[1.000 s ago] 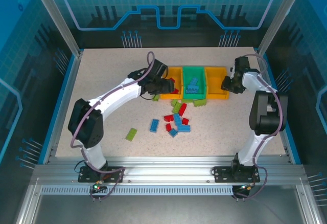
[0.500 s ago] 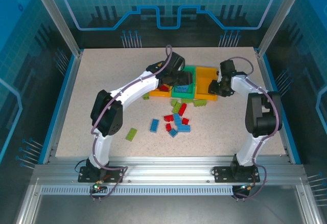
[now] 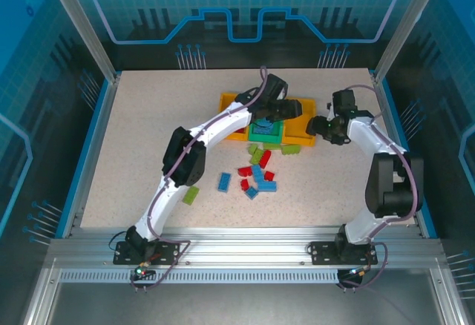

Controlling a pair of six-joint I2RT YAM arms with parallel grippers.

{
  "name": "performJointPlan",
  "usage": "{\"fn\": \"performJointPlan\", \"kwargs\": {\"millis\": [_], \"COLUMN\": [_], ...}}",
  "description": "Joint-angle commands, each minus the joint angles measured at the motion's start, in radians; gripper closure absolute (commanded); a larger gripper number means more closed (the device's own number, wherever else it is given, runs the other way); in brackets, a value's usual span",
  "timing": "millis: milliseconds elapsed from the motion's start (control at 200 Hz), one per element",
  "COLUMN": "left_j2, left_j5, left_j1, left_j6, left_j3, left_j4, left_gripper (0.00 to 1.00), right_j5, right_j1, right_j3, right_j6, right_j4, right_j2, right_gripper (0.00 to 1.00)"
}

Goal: Sort the legos into containers by color

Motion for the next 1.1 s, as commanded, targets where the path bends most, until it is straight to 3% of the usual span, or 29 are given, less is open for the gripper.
{"fn": "performJointPlan", "kwargs": {"millis": [0,125,305,370,710,1095], "left_j2": [0.042,0.051,0.023,-0.006,-0.205,-0.609], "left_j5": [0.060,0.067,0.079,0.070,0.044,-0.009], "left_j1": [-0.008,-0.008,-0.012,-0.015,-0.014,0.101], "left_j6": [-0.064,-0.073,-0.075,-0.074,-0.046,-0.103], "left_j3": [0.054,0.051,0.019,-0.007,-0.174,-0.820], "left_j4": [0.023,0.028,0.036,0.057,0.096,0.281], "left_gripper": [0.48,0.40,0.17,0.02,0.01,0.01], "right_j5": [-0.020,-0.042,-0.063,-0.062,0.005,0.128], "right_j1": [-0.006,-0.004,0.021,0.052,0.252,0.335], "right_j3": [-0.040,-0.101,-0.175,-0.197,-0.214,-0.104], "right_j6": [-0.003,0.002,0.032,0.055,0.092,0.014], "right_j4": [-0.031,-0.023,-0.024,-0.016,0.065,0.060], "right_j2": [-0.060,-0.121,-0.183,-0.200,-0.151,0.042], "right_gripper": [0.23,0.22,0.21,0.21,0.17,0.14]}}
